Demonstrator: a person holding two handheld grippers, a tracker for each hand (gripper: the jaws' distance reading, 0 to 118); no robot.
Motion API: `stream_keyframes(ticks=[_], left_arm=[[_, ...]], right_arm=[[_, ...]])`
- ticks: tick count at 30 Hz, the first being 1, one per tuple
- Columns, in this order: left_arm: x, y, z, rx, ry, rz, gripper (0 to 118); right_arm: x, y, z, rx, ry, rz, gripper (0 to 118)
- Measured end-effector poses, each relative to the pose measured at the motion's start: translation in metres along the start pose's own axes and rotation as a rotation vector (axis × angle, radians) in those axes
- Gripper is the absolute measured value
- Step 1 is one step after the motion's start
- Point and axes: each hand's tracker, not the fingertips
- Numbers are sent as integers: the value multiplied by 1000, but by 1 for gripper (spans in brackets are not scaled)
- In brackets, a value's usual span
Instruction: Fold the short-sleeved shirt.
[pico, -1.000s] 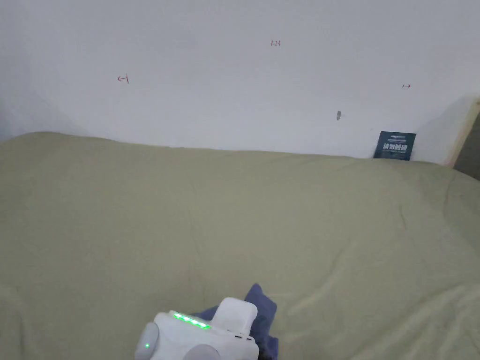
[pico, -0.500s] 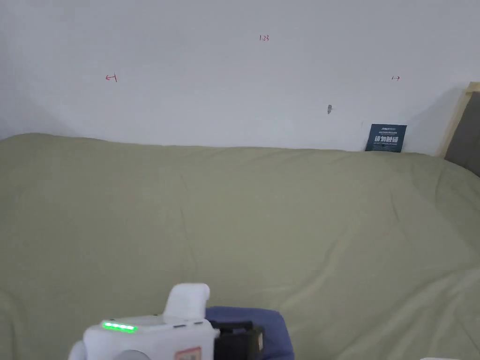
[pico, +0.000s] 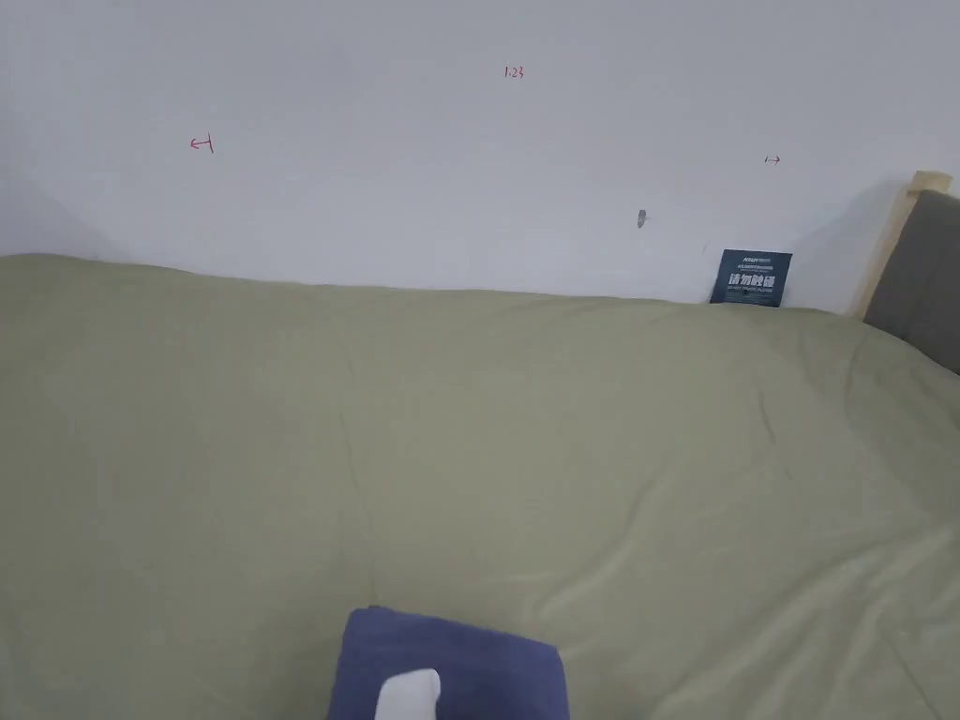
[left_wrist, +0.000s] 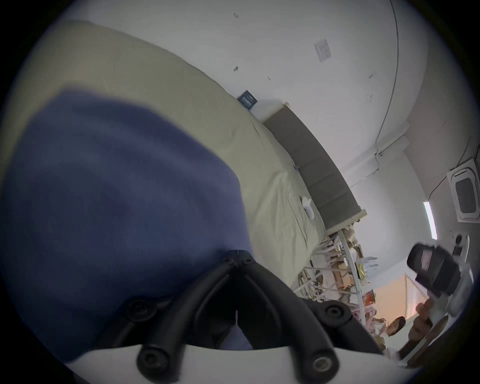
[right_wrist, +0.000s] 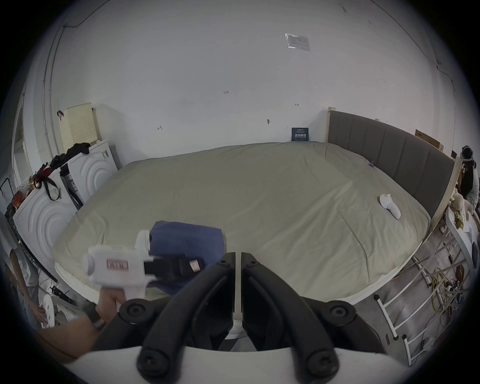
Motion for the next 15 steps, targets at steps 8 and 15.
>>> stream_keyframes(ticks=[8,15], left_arm=[[29,-35,-4,-50,18,-104,0],[39,17,136,241,173,-162,0]], right_arm=[[-7,0,1,-3,8,9,8],[-13,19,-22,0,181,83,8]])
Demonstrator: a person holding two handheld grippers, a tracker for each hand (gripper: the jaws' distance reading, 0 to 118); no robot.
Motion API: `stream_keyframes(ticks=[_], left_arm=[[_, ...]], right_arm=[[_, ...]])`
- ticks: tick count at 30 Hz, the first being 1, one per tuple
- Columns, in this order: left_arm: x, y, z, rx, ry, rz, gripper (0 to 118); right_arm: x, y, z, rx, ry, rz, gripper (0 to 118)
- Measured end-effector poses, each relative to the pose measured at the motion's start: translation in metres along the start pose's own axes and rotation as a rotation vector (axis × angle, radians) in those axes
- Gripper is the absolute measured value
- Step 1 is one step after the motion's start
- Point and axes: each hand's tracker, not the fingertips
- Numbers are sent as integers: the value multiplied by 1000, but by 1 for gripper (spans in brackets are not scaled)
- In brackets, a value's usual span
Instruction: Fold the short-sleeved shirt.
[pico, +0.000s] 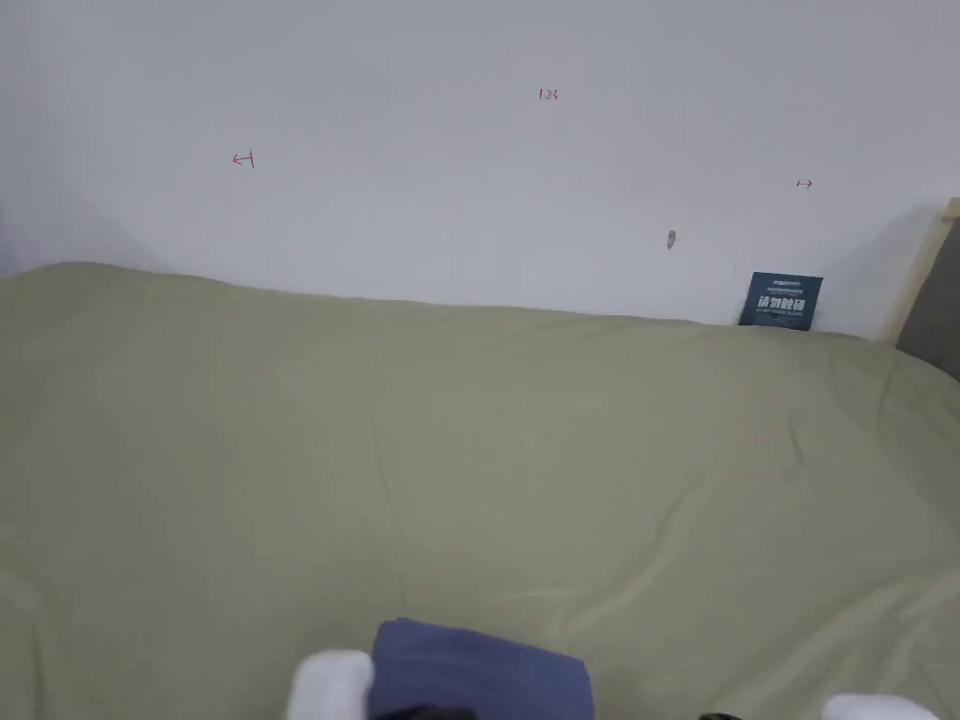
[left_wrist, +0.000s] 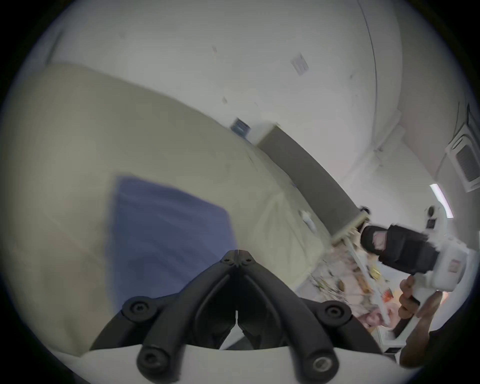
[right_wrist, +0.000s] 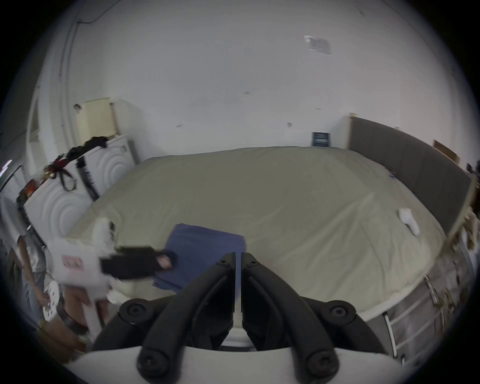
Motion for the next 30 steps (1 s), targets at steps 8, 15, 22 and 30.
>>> stream_keyframes(ticks=[8,15,22,30], left_arm=[[-65,22,102,234,282,77,0],[-86,9,107,212,259,187,0],[-100,11,64,16,94,234,16],[-112,14,-51,-259,-42,347,100]], right_arm=[[21,9,-140,-171,568,-34,8],[85,-50,-246,-420,857,-411,8],[110,-84,-256,-469,788,-491,5],[109,-79,-259,-475,788,-414,5]])
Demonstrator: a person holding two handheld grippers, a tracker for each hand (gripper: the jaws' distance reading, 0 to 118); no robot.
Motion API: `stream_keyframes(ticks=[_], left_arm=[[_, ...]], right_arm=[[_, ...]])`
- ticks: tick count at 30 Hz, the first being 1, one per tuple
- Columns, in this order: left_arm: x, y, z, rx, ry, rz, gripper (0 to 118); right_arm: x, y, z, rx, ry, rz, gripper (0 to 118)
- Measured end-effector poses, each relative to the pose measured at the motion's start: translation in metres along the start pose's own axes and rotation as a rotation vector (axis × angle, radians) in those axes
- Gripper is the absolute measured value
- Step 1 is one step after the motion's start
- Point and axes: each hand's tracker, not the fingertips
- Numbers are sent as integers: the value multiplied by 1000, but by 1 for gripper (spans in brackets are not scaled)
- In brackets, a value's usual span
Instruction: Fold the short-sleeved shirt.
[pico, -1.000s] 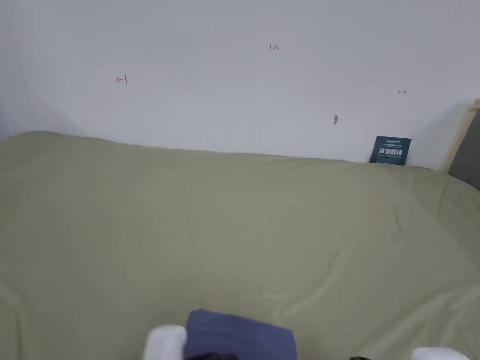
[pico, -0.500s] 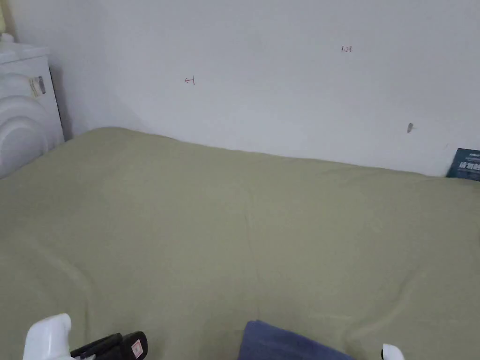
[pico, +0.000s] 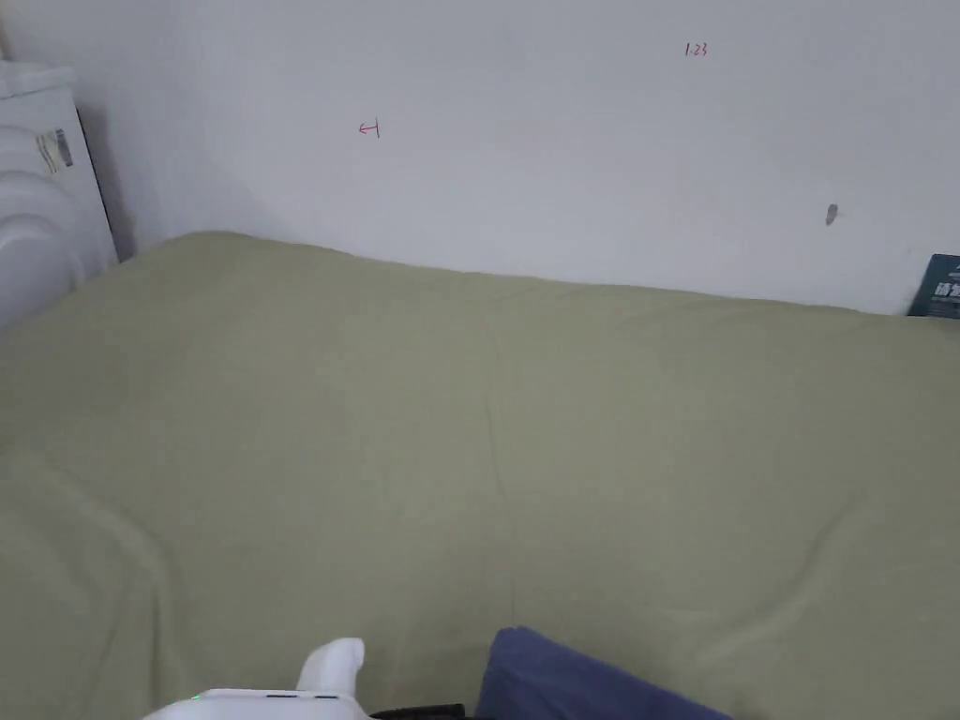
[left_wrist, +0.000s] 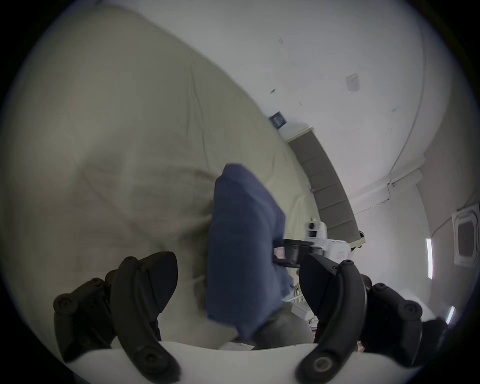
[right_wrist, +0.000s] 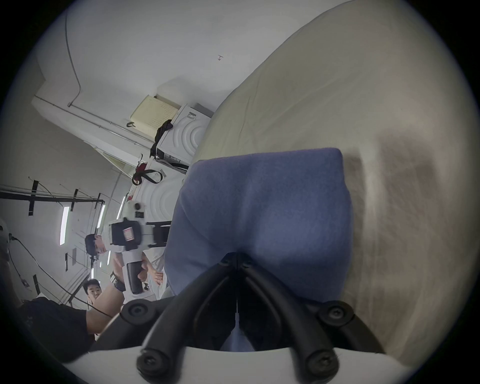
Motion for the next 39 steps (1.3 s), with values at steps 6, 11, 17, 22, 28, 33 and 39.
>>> stream_keyframes(ticks=[6,11,17,22,28,33,39], left_arm=[[-10,8,-47,0,-178,164,100],[-1,7,-55,-48,-27,101,31],[-15,9,-40,-48,-86,136,29],[-31,36,11,-60,-49,64,29],[-89,89,142,-31,124,-18,29],[-147,116,248,-5,314,19,29],[-199,107,291,17,376,115,29]], right_arm=[[0,-3,0,16,3,-3,5],[-5,-5,3,36,-17,11,5],[-23,-6,8,56,-53,87,5],[-54,-7,14,104,-37,147,5],[-96,-7,4,170,38,206,5],[-123,-17,-19,148,67,251,5],[-135,-30,-38,117,44,261,5]])
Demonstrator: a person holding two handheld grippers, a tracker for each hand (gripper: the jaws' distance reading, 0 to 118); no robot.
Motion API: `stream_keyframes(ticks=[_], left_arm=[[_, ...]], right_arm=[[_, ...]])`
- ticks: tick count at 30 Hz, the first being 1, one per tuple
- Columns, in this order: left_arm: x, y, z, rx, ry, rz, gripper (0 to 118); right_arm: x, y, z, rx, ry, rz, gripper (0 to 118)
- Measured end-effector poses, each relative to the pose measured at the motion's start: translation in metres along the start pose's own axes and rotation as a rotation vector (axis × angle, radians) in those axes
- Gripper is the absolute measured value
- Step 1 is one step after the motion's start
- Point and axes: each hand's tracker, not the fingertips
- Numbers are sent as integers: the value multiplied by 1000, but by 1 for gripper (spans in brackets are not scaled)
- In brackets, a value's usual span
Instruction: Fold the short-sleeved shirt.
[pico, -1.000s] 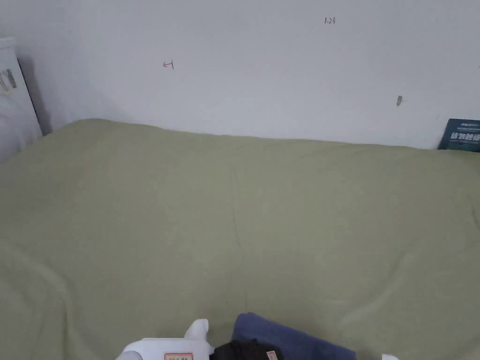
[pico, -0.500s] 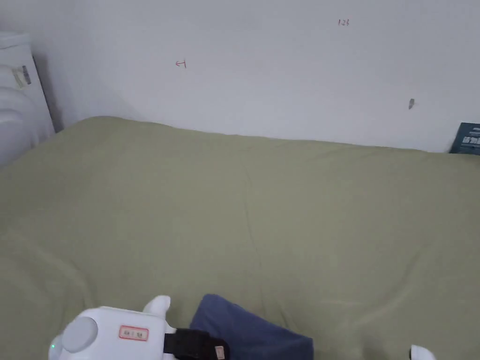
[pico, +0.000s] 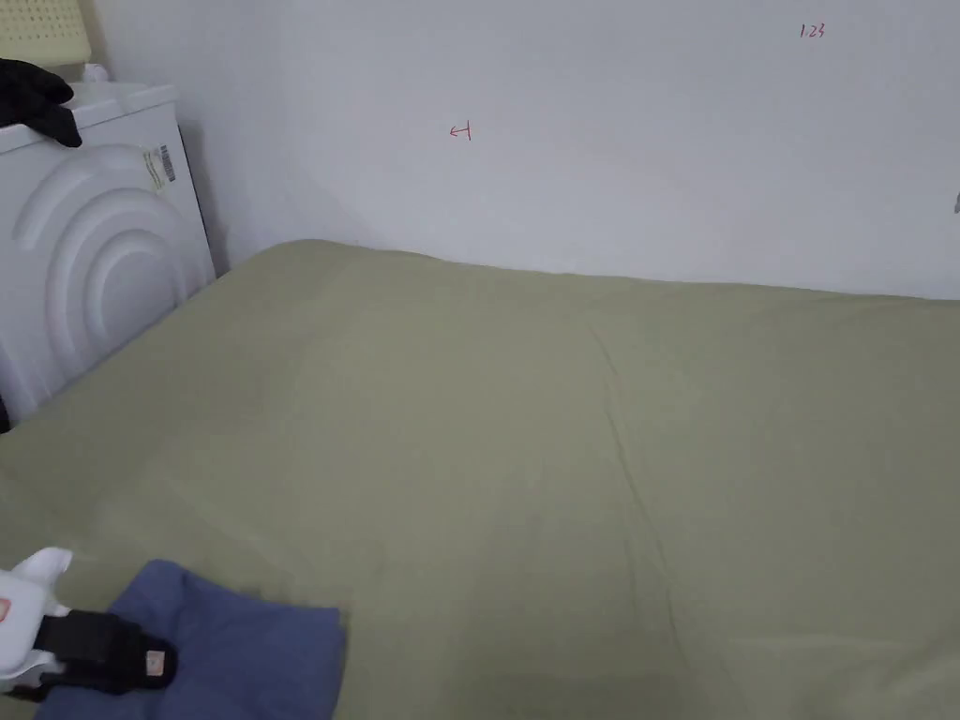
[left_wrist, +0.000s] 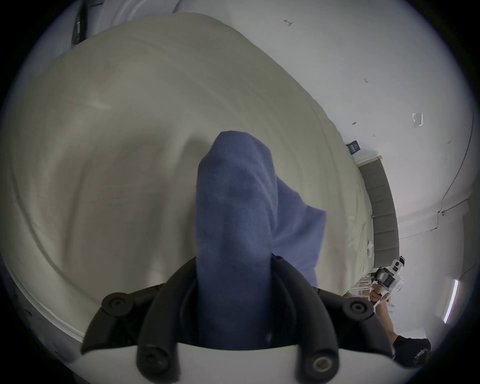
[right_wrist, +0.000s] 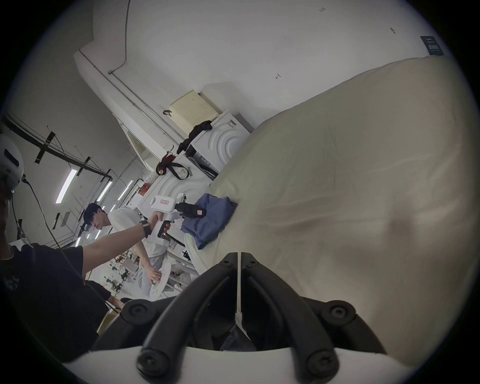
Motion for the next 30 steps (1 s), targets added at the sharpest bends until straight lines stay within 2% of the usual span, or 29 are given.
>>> stream_keyframes(ticks=[4,5,6,7,10,12,15,16,19,22,23,24,25,26,28,30], left_arm=[[4,-8,-1,4,-30,-9,30],[10,-12,-1,19,-29,-25,37],[-1,-5,-2,37,-9,-24,61],[3,-6,0,64,37,-19,81],[10,-13,24,129,163,-66,83],[19,-22,55,242,186,-60,83],[53,-39,99,423,465,-110,83],[68,-48,110,490,519,-141,83],[135,-80,126,686,567,-240,83],[202,-105,113,772,583,-287,83],[225,-114,103,783,567,-298,82],[244,-123,94,788,530,-316,71],[263,-132,84,784,484,-322,39],[274,-139,71,802,431,-347,0],[309,-165,47,832,406,-401,0],[337,-188,26,844,368,-450,0]], right_arm=[[-6,-1,5,-4,-36,8,5],[-7,-1,8,3,-37,8,6],[-8,0,11,14,-32,2,6],[-9,1,15,26,-34,4,6],[-22,4,29,57,-39,36,6],[-33,4,43,70,-28,79,7],[-50,2,65,95,-47,143,7],[-55,0,71,107,-61,166,7],[-76,-4,83,115,-213,264,8],[-92,-7,81,106,-562,401,9],[-94,-6,77,105,-662,400,9],[-94,-6,77,119,-720,415,9],[-94,-5,80,151,-741,394,9],[-94,-4,84,192,-763,377,9],[-96,-2,94,275,-794,328,9],[-103,-2,102,338,-878,369,9]])
